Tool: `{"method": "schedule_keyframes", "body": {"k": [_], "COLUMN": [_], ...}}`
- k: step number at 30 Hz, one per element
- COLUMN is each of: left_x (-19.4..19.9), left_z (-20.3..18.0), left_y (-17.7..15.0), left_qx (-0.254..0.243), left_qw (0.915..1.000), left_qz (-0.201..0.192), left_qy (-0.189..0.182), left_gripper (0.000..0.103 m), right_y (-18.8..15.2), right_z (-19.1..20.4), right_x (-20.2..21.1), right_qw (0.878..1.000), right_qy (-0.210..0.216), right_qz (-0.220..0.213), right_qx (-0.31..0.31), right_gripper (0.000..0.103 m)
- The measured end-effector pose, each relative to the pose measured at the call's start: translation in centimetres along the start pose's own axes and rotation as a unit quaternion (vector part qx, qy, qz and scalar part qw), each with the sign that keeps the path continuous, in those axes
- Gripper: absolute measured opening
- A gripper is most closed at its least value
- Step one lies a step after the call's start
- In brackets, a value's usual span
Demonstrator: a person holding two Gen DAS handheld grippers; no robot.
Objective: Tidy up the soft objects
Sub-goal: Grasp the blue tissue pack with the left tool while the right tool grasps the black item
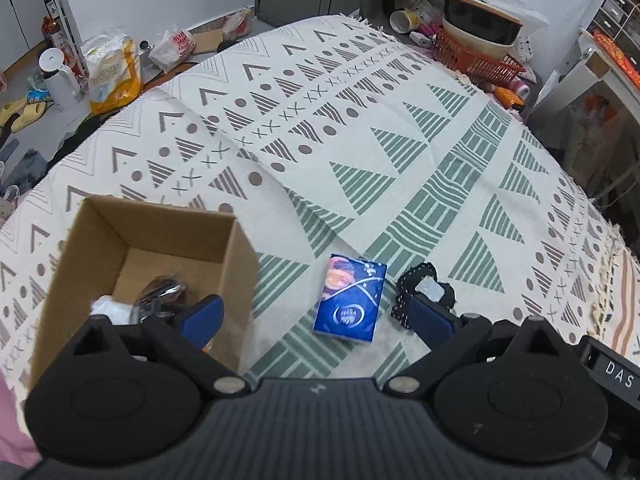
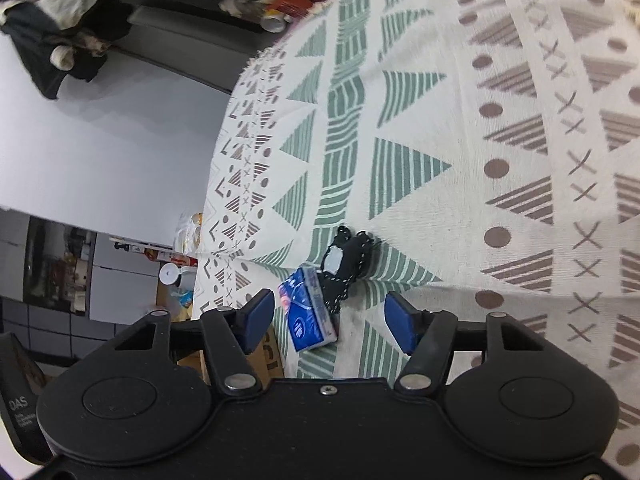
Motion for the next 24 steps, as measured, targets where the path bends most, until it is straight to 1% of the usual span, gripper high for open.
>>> {"method": "schedule_keyframes", "body": {"k": [3,8,12,14,17,18,19,20,21,24], "left_x": [-2.2,-4.9,-6.8,-7.2,-7.8,-7.9,-8.0,-8.2,-8.4,-8.7], "left_z": [-0.6,-1.4,-1.3,-1.6,-2.2,-2.3,-2.5,-2.6,-2.7,-3.2], "left_y": [0.3,0.2,0.4,0.7,1.1,1.2,1.3,1.4,1.4,1.2], "left_qx": [0.011,0.006,0.002,-0.01,-0.027,-0.03,-0.033,-0.037,-0.041,-0.059], "left_qw": [0.9998,0.9995,0.9992,0.9993,0.999,0.9989,0.9988,0.9986,0.9983,0.9966], "left_qz": [0.014,0.03,0.039,0.032,0.028,0.026,0.024,0.021,0.021,0.024], "left_qy": [-0.004,-0.004,0.011,0.017,0.024,0.026,0.026,0.03,0.036,0.051], "left_gripper": [0.094,0.094,0.094,0.094,0.094,0.094,0.094,0.094,0.094,0.094], "right_y": [0.6,1.5,2.3,2.7,3.0,3.1,3.1,3.2,3.2,3.3], "right_z": [-0.6,-1.4,-1.6,-1.7,-1.8,-1.9,-2.1,-2.3,-2.6,-3.2], "right_x": [-1.5,-3.3,-4.2,-4.6,-5.2,-5.3,-5.5,-5.5,-5.5,-4.9], "right_qw": [1.0,0.999,0.998,0.998,0.998,0.998,0.998,0.997,0.997,0.997], "right_qy": [0.004,0.01,0.021,0.016,0.013,0.011,0.009,0.007,0.008,0.013], "right_qz": [0.007,0.016,0.013,0.013,0.014,0.011,0.009,0.008,0.006,-0.007], "right_qx": [-0.014,-0.038,-0.056,-0.058,-0.062,-0.064,-0.066,-0.07,-0.075,-0.078], "right_gripper": [0.059,0.057,0.055,0.054,0.048,0.043,0.036,0.033,0.026,0.022]}}
Point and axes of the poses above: each gripper's, at about its wrist camera, not at the fingertips, and x roughly against the way its jaws point, z to its left, y to its top, the point moved 7 cm from there along -x, roughly the way its jaws point, and after that the axes turned 8 degrees about z, right-handed, at the moved point
